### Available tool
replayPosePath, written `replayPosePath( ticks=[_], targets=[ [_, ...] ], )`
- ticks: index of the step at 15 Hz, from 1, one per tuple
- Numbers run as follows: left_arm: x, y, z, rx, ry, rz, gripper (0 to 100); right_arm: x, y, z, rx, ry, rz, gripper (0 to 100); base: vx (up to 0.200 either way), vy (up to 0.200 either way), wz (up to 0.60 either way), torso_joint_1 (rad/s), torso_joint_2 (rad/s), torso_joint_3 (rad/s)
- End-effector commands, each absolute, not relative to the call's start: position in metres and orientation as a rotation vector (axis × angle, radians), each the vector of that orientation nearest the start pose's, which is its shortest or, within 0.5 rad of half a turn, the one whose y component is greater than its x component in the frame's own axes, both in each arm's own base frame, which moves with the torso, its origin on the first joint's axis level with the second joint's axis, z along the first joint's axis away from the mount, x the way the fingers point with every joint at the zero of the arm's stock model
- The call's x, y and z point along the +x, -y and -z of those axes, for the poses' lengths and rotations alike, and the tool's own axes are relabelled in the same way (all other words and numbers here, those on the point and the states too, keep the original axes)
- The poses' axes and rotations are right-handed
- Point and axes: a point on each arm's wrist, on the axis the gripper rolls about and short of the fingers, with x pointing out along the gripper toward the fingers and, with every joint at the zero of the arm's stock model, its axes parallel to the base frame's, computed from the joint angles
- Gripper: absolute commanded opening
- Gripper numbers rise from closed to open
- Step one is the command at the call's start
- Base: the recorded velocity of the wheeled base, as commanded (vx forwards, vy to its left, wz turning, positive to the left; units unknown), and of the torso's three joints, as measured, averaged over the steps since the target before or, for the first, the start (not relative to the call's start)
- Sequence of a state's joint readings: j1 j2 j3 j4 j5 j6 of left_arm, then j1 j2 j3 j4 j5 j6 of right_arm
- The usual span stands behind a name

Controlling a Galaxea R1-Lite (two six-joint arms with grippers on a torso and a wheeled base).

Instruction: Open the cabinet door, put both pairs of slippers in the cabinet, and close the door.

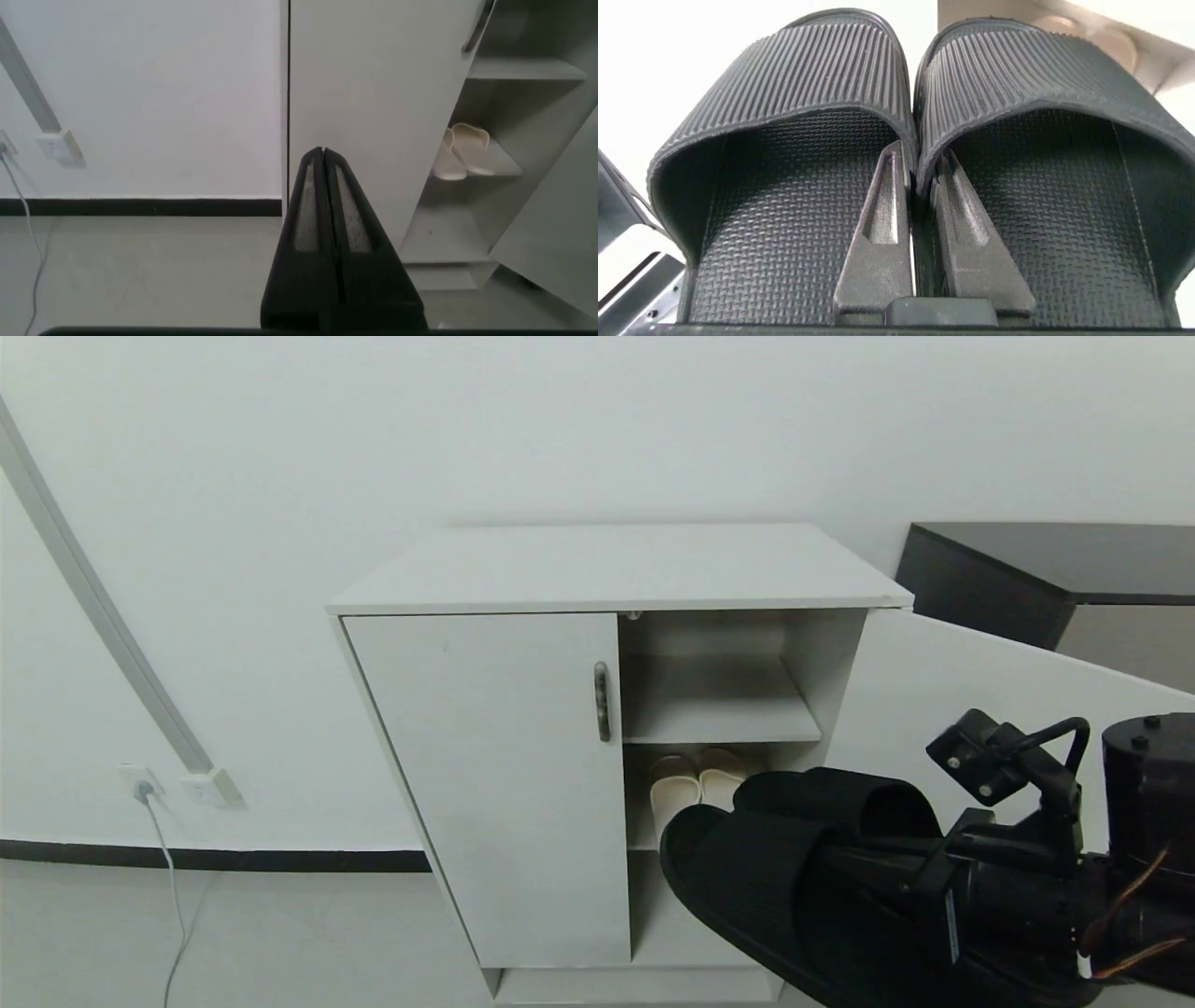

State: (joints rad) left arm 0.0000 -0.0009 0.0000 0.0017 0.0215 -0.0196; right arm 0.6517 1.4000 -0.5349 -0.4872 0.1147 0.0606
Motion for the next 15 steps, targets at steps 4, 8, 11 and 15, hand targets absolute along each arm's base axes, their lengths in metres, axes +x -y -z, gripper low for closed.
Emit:
replayPosePath(
  ticks=[4, 8, 11, 15],
  targets=[
    [-0.0228, -0.0005, -0.0753, -0.02, -0.001, -0.021, 0, 0.1692, -0.1329, -0.1723, -0.058, -0.396, -0.751, 0, 0.0, 0.0, 0.0, -0.113, 0.47, 0.344],
    [-0.0228, -0.0005, -0.0753, -0.02, -0.001, -0.021, 0, 0.1682, -0.1337, -0.1727, -0.059, -0.394, -0.757, 0, 0.0, 0.0, 0.0, -0.067, 0.45, 0.373],
    [-0.0228, -0.0004, -0.0753, -0.02, -0.001, -0.02, 0, 0.1672, -0.1342, -0.1726, -0.059, -0.394, -0.761, 0, 0.0, 0.0, 0.0, -0.017, 0.33, 0.302],
    [-0.0228, -0.0004, -0.0753, -0.02, -0.001, -0.02, 0, 0.1667, -0.1351, -0.1711, -0.062, -0.4, -0.766, 0, 0.0, 0.0, 0.0, 0.0, 0.0, 0.0]
  ],
)
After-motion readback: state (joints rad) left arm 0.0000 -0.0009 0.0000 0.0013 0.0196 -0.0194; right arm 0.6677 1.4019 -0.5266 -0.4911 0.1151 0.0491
